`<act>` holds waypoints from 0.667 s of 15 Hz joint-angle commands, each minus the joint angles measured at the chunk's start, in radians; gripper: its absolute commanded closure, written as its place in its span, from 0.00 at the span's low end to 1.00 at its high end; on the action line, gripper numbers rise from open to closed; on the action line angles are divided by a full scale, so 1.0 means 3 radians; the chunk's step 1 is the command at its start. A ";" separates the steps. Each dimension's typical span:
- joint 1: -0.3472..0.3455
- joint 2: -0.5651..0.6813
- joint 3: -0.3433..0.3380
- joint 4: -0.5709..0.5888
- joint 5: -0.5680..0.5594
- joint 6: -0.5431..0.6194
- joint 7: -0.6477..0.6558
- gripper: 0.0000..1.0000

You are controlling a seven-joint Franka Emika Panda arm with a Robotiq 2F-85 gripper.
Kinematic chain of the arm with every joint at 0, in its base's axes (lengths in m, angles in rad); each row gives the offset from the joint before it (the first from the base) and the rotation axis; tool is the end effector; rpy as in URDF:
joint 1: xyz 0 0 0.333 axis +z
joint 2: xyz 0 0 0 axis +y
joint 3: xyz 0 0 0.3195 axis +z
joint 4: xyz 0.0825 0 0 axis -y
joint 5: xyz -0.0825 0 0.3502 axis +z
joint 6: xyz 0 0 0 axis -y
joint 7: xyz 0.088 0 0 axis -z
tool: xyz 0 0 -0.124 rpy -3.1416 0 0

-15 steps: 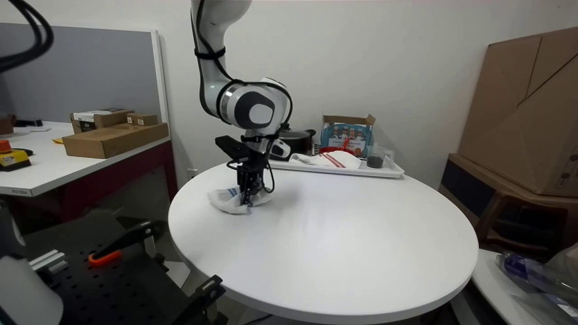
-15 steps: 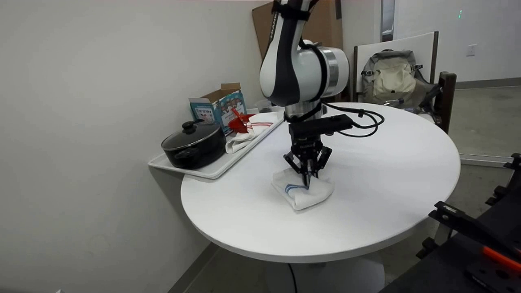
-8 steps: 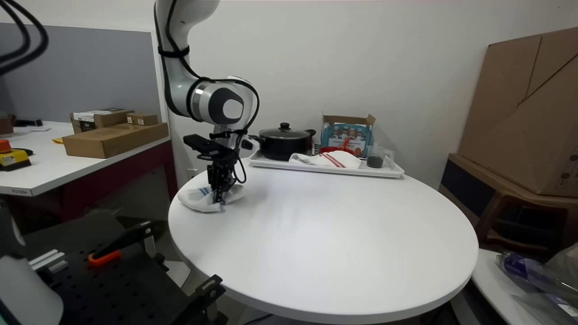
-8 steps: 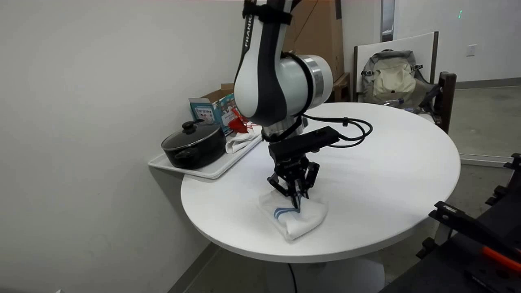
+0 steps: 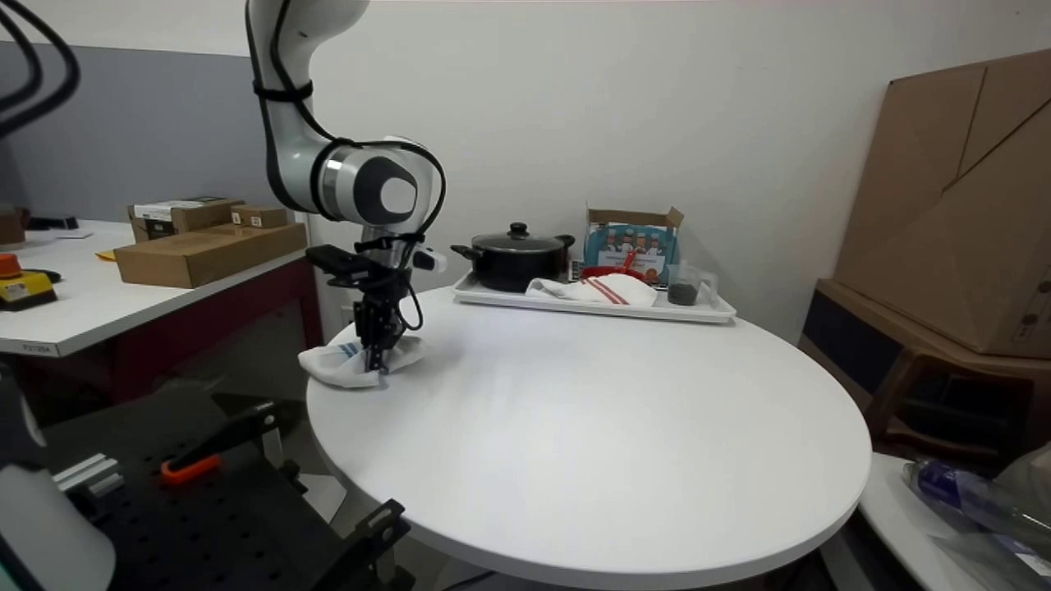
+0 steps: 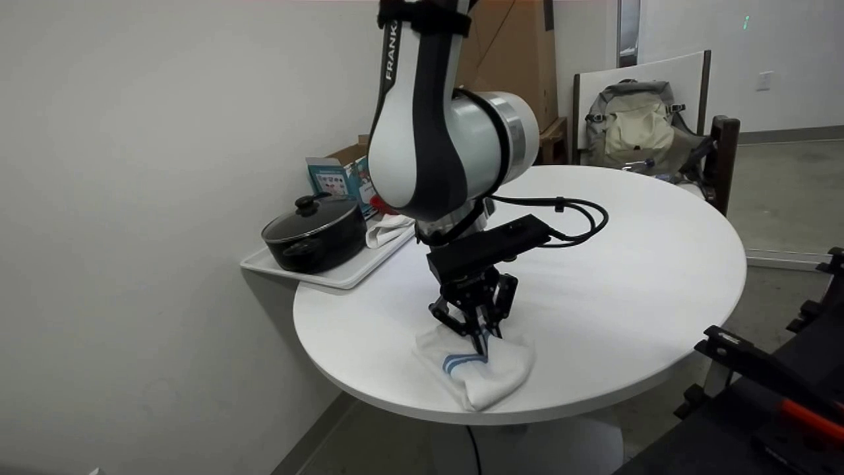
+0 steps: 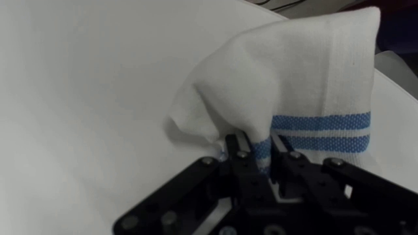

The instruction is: Use the white and blue tea towel to wipe the table

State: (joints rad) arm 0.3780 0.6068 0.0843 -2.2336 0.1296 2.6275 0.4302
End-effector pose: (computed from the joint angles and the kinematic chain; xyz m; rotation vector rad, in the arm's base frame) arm 0.4403 0.2214 0.0996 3.1152 -0.1520 -0.3692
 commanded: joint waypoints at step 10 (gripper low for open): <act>-0.0795 -0.0257 -0.0604 -0.1091 -0.0023 0.0655 -0.0221 0.96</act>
State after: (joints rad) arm 0.2110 0.4884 -0.0559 -2.4928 0.1297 2.7338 0.4097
